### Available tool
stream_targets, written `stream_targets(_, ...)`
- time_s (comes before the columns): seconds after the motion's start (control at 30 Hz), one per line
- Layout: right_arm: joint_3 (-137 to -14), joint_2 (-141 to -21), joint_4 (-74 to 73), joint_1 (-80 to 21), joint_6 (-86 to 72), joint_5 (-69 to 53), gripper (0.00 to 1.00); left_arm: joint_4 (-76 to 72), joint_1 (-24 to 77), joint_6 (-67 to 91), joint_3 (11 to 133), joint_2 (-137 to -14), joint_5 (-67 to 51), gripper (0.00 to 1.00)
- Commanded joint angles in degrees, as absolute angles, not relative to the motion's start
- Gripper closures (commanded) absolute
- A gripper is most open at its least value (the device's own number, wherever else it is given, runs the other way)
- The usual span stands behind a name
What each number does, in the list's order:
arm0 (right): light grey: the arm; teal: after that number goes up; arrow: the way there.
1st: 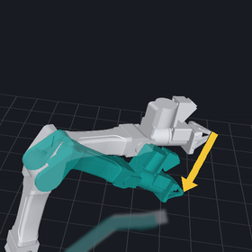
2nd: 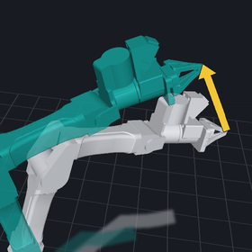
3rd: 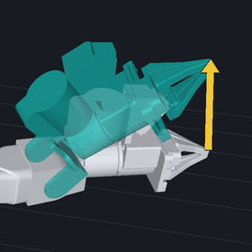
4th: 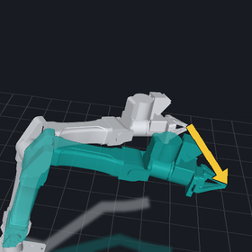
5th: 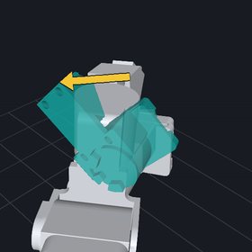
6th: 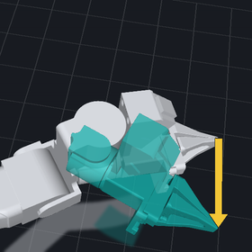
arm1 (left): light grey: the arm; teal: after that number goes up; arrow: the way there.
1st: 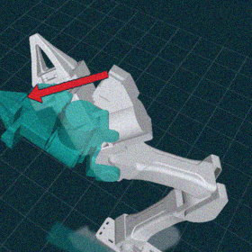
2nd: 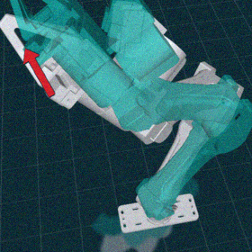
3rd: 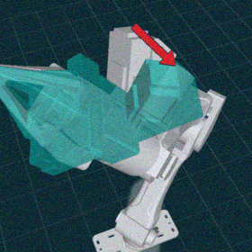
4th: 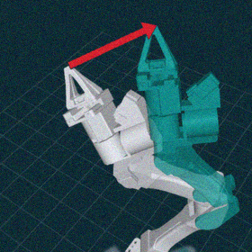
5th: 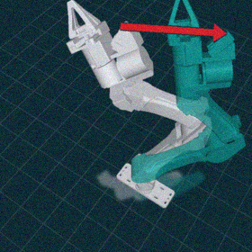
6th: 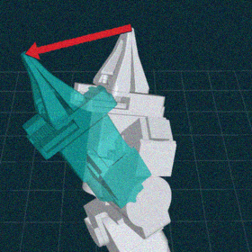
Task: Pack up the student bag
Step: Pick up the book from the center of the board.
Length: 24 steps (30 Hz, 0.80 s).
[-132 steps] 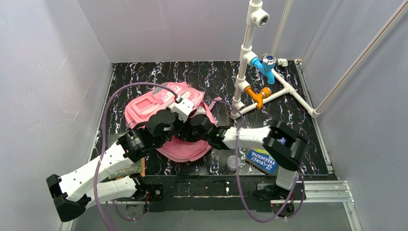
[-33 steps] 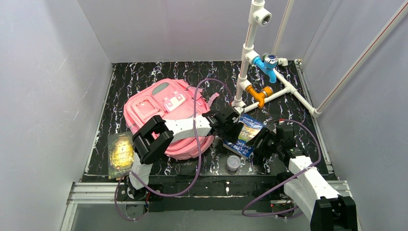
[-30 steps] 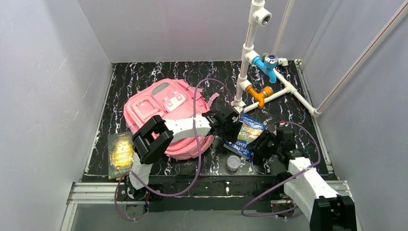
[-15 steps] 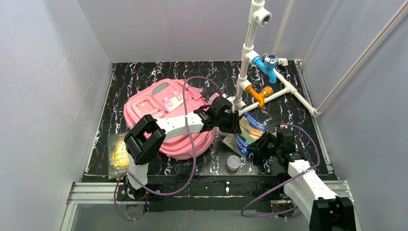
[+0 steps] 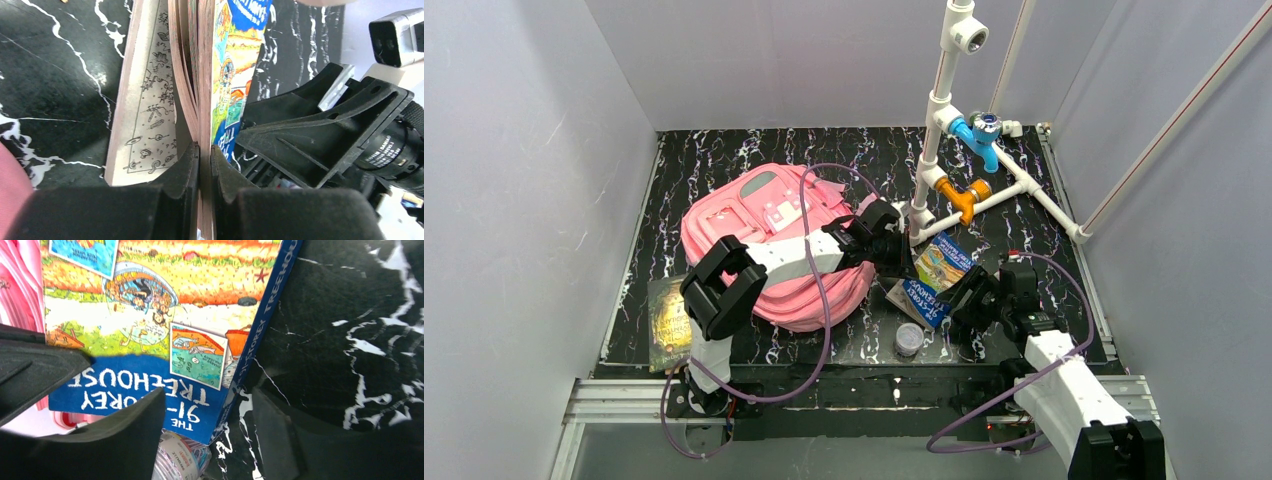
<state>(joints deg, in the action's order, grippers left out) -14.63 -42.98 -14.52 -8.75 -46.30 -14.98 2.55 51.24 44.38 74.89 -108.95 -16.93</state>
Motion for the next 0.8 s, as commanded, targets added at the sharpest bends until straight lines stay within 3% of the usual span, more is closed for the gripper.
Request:
stream_targets(0.0,-18.30,-39.31,-21.80,-8.88,-45.38,-10.14,0.15,1.11,49.37,49.80,77.66,-106.16,-25.13,1.00)
stream_targets(0.13,-14.59,-35.18,-17.93,-8.88,-50.56,-13.29,0.06,-3.07,47.87,55.86,77.54,-105.56,-29.61,1.00)
stream_targets(0.33,-5.99,-28.01,-1.33,-8.88,-65.21,-18.80,0.05,-3.15,47.64,58.24,78.18,-105.29,-31.65,1.00)
stream_targets(0.57,-1.81,-23.50,8.18,-8.87,-72.40,-16.71,0.17,-4.06,47.66,60.11,76.16,-104.85,-32.65,1.00)
stream_targets(0.77,0.95,-26.14,13.36,-8.88,-75.46,-17.07,0.41,-4.32,48.05,60.36,75.64,-104.14,-33.20,1.00)
